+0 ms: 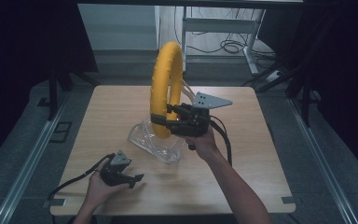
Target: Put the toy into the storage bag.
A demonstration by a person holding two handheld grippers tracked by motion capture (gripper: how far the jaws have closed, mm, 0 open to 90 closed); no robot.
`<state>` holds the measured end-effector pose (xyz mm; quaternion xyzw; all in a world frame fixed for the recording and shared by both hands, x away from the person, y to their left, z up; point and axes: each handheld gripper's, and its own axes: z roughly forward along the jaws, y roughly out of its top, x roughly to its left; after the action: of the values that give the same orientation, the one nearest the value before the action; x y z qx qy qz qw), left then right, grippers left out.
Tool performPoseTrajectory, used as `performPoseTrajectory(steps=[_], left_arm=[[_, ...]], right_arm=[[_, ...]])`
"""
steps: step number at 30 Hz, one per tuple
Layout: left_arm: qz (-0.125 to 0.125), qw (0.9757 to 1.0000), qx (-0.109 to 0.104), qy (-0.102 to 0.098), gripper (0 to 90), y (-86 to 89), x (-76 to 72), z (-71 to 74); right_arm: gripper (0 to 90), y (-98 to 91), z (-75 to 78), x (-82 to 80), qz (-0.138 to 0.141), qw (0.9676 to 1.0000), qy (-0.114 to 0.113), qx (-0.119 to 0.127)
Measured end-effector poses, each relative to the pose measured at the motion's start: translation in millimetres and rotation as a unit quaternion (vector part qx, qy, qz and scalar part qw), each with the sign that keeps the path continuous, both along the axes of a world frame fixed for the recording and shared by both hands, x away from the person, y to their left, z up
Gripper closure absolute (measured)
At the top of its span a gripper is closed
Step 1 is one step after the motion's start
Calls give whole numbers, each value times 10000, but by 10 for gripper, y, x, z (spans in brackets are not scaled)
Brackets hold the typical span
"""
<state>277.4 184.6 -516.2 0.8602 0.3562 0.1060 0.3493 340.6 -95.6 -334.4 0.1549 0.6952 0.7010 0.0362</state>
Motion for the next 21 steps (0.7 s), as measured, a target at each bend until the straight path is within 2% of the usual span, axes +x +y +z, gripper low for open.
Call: performPoseTrajectory(steps=[3,4,21], left_arm=[[3,10000,-1,-2,213,0,0,0],[6,10000,-4,-7,213,-1,1,-2],[-7,10000,22,0,213,-9,4,-13]], right_arm=[[503,2,-39,12,-5,10000,59,-11],[502,1,-54,25,-16,10000,17,-7],[501,-1,-268,113,-57,9994,329,-93]])
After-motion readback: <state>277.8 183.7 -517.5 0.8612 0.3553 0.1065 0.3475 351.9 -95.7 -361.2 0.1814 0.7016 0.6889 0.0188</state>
